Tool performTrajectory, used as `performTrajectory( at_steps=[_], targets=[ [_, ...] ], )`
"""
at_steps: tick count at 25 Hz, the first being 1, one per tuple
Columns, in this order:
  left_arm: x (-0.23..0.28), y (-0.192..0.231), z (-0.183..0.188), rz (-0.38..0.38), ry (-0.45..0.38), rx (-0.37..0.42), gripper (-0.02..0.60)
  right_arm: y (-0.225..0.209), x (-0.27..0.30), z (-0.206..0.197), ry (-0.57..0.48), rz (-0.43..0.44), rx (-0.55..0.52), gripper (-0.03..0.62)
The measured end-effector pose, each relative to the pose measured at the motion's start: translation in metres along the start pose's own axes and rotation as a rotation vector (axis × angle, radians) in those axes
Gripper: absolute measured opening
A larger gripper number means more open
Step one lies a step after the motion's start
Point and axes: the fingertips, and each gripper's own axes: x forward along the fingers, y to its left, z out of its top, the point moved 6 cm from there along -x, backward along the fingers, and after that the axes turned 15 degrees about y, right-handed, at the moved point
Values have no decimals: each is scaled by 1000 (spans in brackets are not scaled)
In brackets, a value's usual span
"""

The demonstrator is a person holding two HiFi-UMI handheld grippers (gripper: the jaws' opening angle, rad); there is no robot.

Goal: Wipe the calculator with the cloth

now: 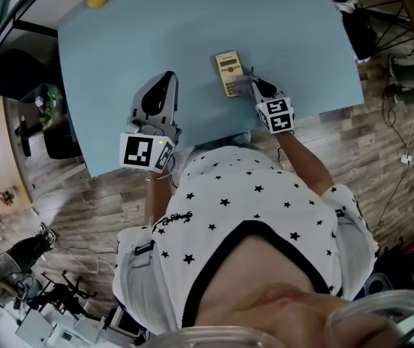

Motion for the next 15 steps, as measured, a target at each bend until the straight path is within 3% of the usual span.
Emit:
performTrajectory(
  at_steps=[6, 15],
  targets=[
    [-1, 1, 1, 7, -5, 1, 31, -3, -15, 22, -87, 9, 19, 32],
    [-3, 4, 0, 22, 0, -9, 31, -12, -72, 100, -379, 79, 117, 32]
  ],
)
